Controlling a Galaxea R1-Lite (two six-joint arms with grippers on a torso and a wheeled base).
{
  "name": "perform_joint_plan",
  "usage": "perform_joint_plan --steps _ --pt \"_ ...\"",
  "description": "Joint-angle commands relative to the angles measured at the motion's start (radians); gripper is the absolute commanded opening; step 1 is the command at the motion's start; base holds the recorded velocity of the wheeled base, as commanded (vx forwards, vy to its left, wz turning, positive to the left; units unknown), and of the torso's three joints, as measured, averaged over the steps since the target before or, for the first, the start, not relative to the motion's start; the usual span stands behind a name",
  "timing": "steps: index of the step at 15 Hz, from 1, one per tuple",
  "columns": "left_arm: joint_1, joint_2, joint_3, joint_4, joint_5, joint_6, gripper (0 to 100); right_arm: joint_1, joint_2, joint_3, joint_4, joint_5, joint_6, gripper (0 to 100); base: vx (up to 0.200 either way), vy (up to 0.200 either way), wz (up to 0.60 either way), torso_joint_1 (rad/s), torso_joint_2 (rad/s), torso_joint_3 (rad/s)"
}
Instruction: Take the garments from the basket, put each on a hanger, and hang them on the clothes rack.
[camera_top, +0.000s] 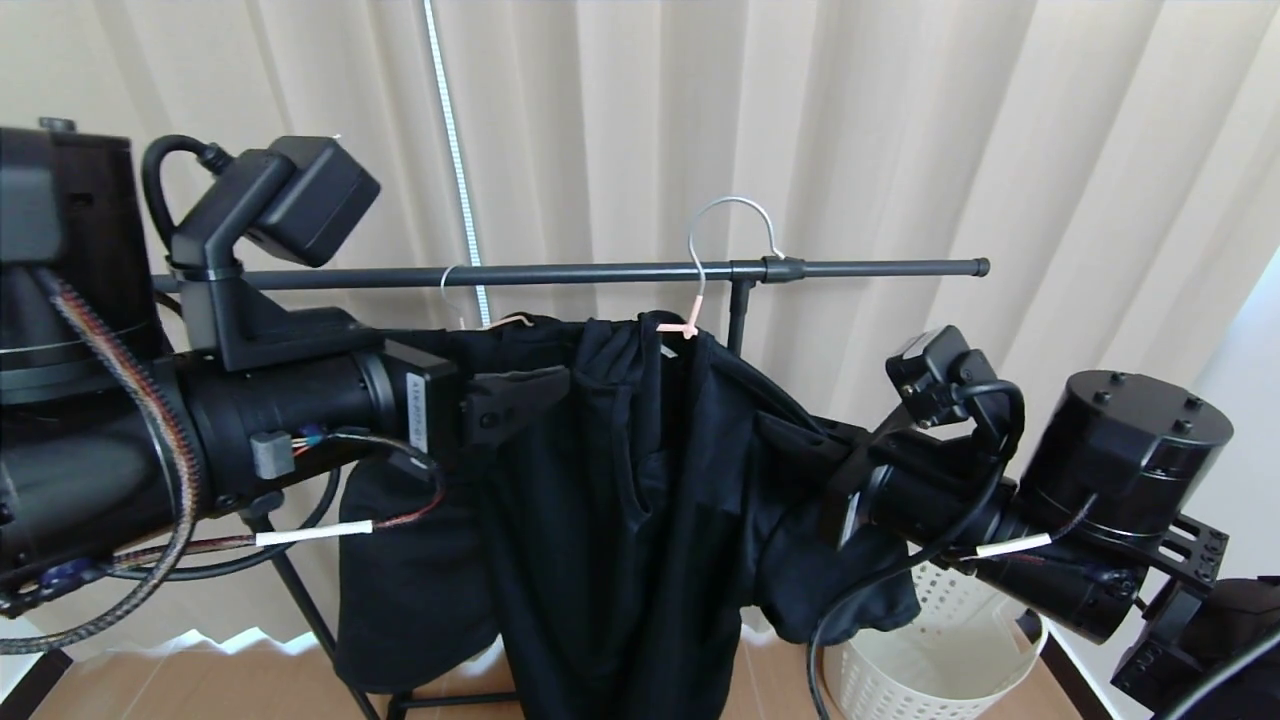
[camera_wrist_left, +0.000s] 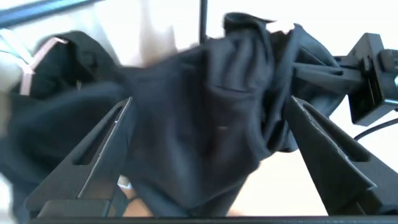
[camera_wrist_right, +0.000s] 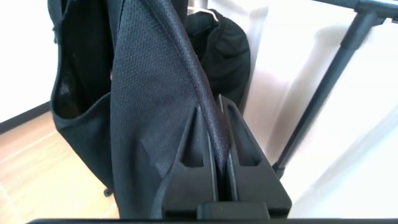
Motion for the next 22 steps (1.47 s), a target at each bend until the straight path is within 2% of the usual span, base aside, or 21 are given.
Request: perform_joint_plan --steps 1,2,3,4,5,6,8,9,10,13,22 --pt "0.087 -0.09 0.073 -0.002 -0.017 0.001 100 -0.047 -0.038 0.031 0.0 0.045 -0.007 0 0.0 0.0 0.0 0.0 0.0 0.0" --pt "0.112 -0.109 0.092 -0.002 -0.045 -0.001 100 -0.063 -0.044 0.04 0.0 0.069 -0.02 0 0.0 0.0 0.0 0.0 0.0 0.0" --pt "0.208 -0.169 0.156 -0.002 -0.211 -0.002 100 -0.118 -0.065 0.066 0.0 0.172 -0.066 0 0.0 0.0 0.0 0.0 0.0 0.0" --pt "0.279 -0.188 0.196 -0.005 -0.338 -0.002 100 -0.152 -0.071 0.074 0.003 0.24 -0.081 0 0.0 0.0 0.0 0.0 0.0 0.0" --pt "0.345 -0.184 0.241 -0.036 -0.419 -0.002 100 -0.178 -0.073 0.08 0.003 0.284 -0.081 0 0.0 0.0 0.0 0.0 0.0 0.0" --pt "0.345 -0.184 0.241 -0.036 -0.419 -0.002 100 -0.178 -0.073 0.08 0.003 0.284 -0.081 0 0.0 0.0 0.0 0.0 0.0 0.0" --pt "0.406 -0.095 0.388 -0.283 -0.438 -0.016 100 -0.205 -0.078 0.084 0.003 0.353 -0.081 0 0.0 0.0 0.0 0.0 0.0 0.0" --pt "0.409 -0.096 0.437 -0.365 -0.448 -0.034 100 -0.21 -0.081 0.09 0.003 0.375 -0.08 0 0.0 0.0 0.0 0.0 0.0 0.0" --pt "0.412 -0.089 0.491 -0.465 -0.525 -0.051 100 -0.221 -0.081 0.092 0.003 0.392 -0.081 0 0.0 0.0 0.0 0.0 0.0 0.0" --pt "0.411 -0.026 0.515 -0.473 -0.556 -0.05 100 -0.225 -0.07 0.089 0.003 0.427 -0.08 0 0.0 0.0 0.0 0.0 0.0 0.0" --pt "0.442 0.091 0.52 -0.526 -0.556 -0.051 100 -0.224 -0.081 0.093 0.003 0.433 -0.078 0 0.0 0.0 0.0 0.0 0.0 0.0"
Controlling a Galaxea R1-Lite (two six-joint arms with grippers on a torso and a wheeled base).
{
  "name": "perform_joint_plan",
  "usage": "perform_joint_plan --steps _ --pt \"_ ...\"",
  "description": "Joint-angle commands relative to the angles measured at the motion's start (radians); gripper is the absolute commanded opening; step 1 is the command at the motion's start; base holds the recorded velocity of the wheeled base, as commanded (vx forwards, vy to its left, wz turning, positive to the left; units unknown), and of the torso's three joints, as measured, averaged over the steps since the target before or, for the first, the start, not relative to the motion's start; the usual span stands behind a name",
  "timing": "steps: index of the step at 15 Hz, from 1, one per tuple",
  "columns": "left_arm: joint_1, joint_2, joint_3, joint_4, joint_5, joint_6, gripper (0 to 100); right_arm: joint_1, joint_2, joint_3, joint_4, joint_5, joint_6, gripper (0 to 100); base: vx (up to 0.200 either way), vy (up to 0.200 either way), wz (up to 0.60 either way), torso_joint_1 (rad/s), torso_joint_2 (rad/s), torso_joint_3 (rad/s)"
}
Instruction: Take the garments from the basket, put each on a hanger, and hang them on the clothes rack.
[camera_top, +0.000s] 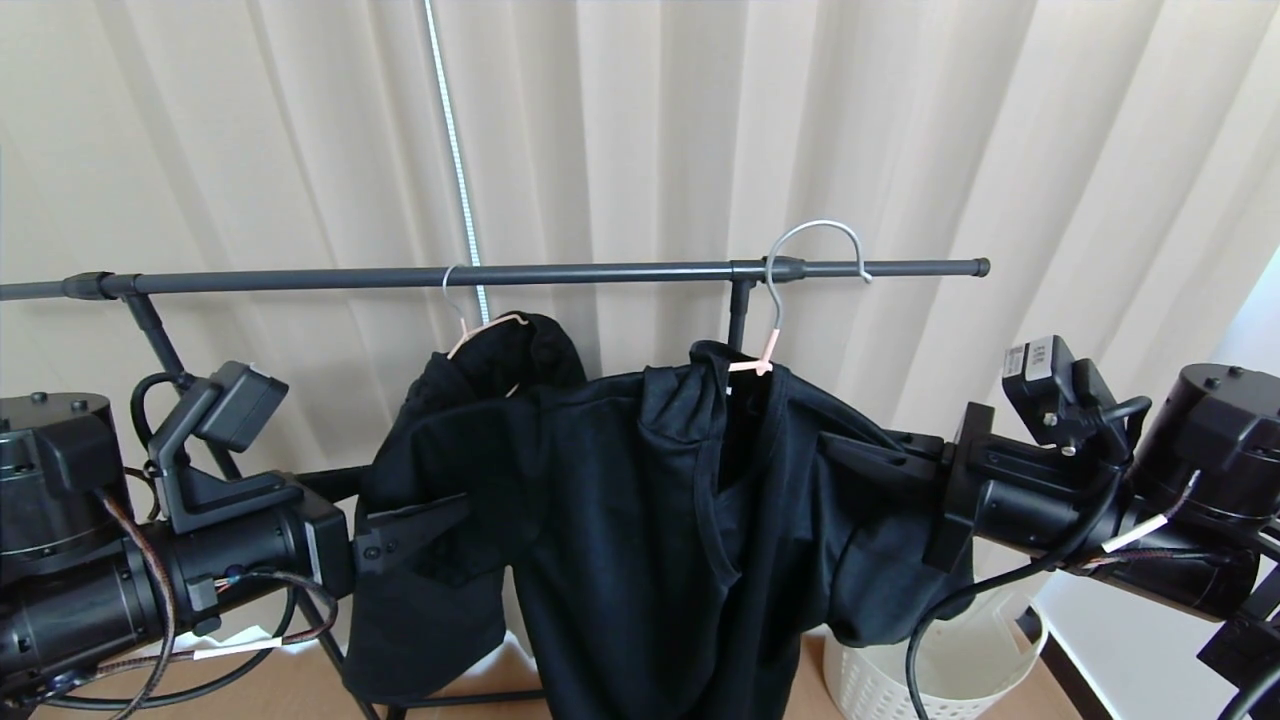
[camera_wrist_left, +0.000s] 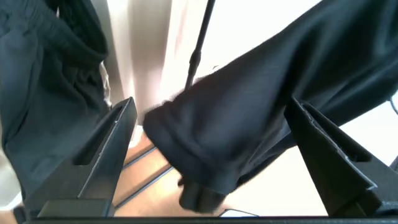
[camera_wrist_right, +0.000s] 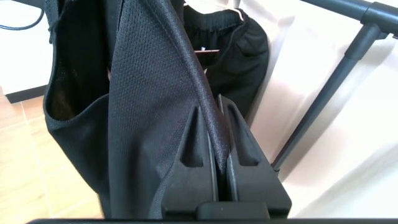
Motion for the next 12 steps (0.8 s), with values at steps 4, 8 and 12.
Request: perform_joint_plan --steps 4,8,12 --pt "0.008 0.03 -0.008 -0.001 0.003 -0.002 0 0.0 -0.001 -0.002 -0.002 0.001 -0.001 0 0.0 0.0 0.0 0.0 0.0 0.0" --pt "0.041 0.025 -0.009 -0.003 -0.002 -0.001 0 -0.013 0.006 -0.01 -0.002 -0.001 -0.002 0 0.0 0.0 0.0 0.0 0.0 0.0" --pt "0.07 0.028 -0.019 -0.003 -0.002 -0.001 0 -0.034 0.005 -0.015 -0.002 -0.001 -0.002 0 0.0 0.0 0.0 0.0 0.0 0.0"
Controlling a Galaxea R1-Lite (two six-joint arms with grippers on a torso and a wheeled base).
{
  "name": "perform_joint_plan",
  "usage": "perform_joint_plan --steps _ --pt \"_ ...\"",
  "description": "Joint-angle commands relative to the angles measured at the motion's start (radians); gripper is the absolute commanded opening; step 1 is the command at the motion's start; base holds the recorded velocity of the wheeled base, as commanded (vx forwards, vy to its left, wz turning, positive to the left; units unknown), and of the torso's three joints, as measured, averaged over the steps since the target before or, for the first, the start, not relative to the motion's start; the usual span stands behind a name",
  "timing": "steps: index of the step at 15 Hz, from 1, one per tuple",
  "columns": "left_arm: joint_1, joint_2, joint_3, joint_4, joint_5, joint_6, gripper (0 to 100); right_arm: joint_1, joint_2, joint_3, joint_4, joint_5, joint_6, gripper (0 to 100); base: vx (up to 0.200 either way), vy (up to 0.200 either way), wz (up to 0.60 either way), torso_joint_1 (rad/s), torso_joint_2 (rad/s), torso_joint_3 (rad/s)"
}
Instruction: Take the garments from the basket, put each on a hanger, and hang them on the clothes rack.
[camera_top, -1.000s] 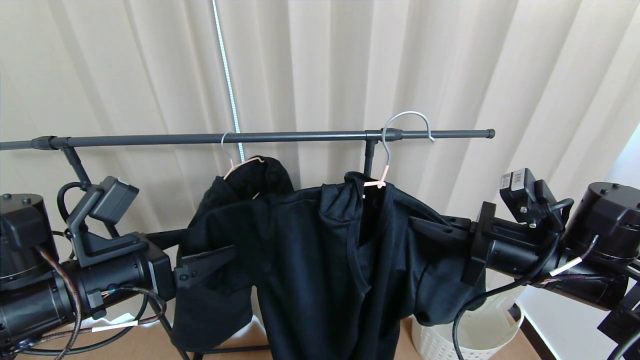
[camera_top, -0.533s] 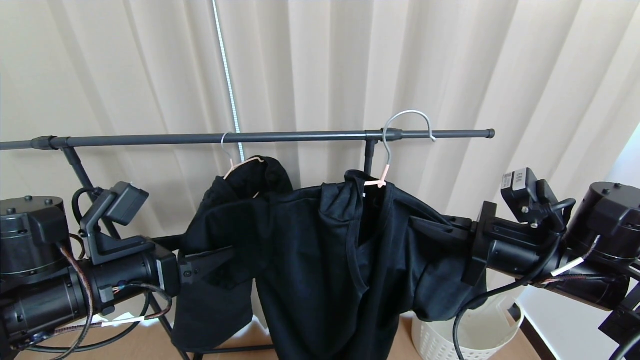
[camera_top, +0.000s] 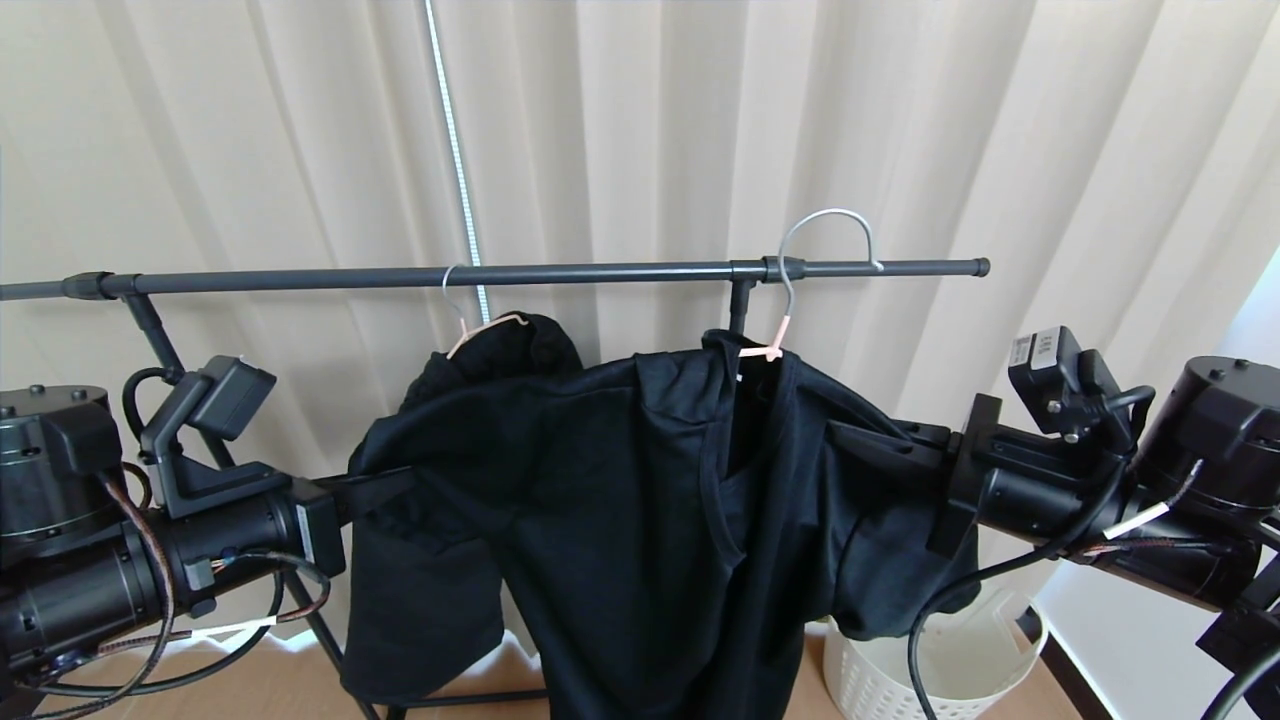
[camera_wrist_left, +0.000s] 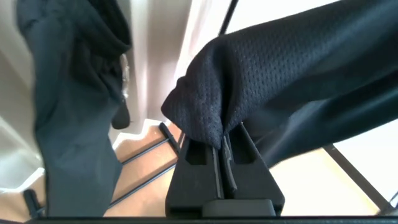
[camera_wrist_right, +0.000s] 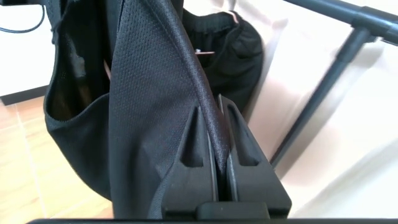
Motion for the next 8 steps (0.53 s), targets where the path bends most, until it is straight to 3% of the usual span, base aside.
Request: perform_joint_plan --steps 1,8 --pt "0.02 0.002 -0.002 0.0 0.0 -0.001 0 -0.007 -0.001 -0.003 0.0 0.0 0.0 0 0.0 0.0 0.0 0.0 0.0 0.0" --pt "0.092 0.075 -0.025 -0.026 0.0 -0.001 0 -0.059 -0.001 -0.023 0.0 0.002 0.002 0 0.0 0.0 0.0 0.0 0.0 0.0"
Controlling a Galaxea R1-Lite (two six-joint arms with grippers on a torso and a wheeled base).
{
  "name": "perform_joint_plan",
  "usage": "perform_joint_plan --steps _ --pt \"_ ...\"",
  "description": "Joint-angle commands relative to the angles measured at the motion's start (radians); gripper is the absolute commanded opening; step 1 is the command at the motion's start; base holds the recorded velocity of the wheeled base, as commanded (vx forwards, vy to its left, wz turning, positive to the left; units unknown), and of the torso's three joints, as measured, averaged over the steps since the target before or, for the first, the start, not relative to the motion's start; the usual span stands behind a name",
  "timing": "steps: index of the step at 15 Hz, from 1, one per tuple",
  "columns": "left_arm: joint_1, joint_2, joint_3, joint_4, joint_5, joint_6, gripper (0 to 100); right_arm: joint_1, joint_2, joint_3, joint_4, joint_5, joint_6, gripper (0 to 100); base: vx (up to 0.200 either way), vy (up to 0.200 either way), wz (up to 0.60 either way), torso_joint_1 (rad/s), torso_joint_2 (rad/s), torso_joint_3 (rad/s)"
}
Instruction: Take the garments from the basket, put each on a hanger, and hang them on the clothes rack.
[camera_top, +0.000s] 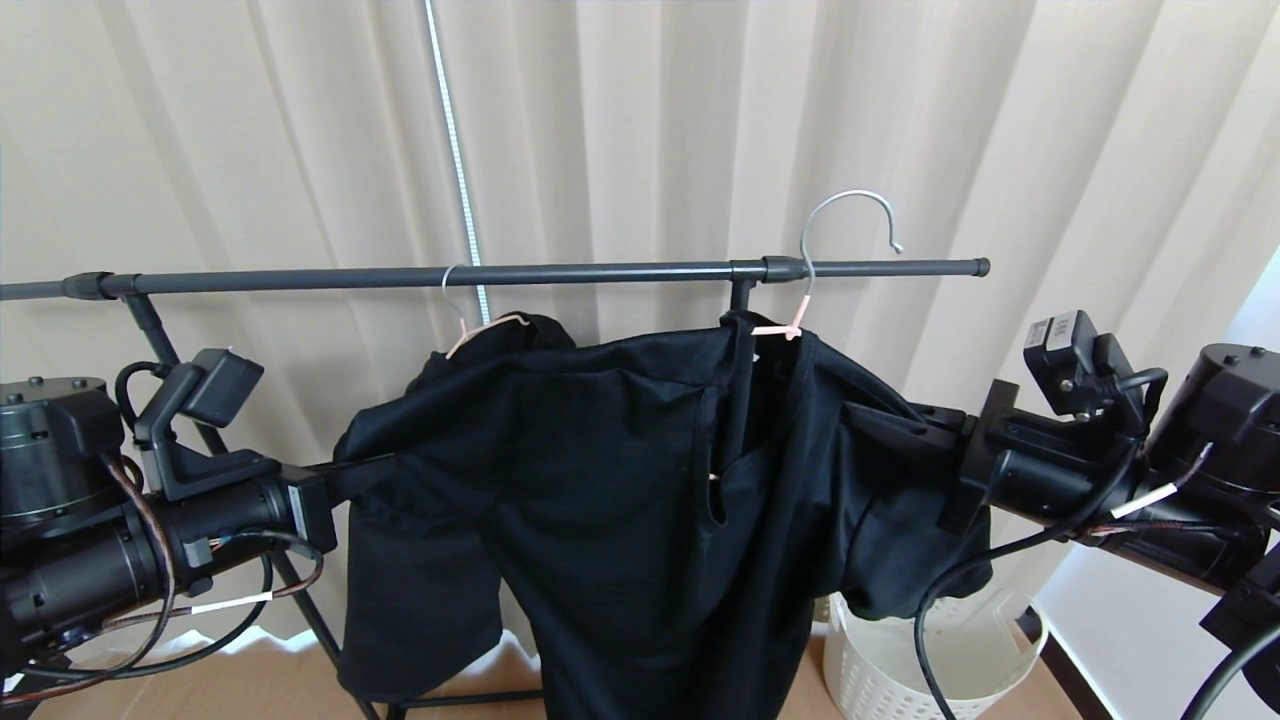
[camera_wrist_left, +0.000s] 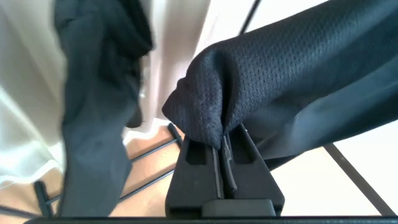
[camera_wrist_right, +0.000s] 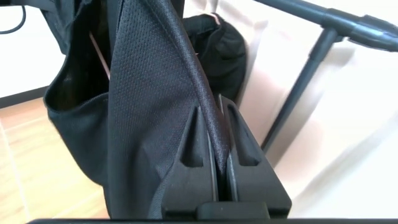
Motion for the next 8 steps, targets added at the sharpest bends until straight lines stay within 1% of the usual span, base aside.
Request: perform_joint_plan --steps 1,6,8 --pt "0.025 0.038 -0.004 -0.013 -0.001 -0.001 0 -0.012 0.002 -0.007 0.0 0.001 0.0 0 0.0 0.0 0.0 0.0 0.0 0.0" --pt "0.045 0.072 -0.008 -0.019 -0.001 -0.001 0 -0.035 0.005 -0.017 0.0 0.001 0.0 0 0.0 0.0 0.0 0.0 0.0 0.0" --pt "0.056 0.073 -0.01 -0.021 -0.001 -0.001 0 -0.055 0.002 -0.022 0.002 0.016 0.0 0 0.0 0.0 0.0 0.0 0.0 0.0"
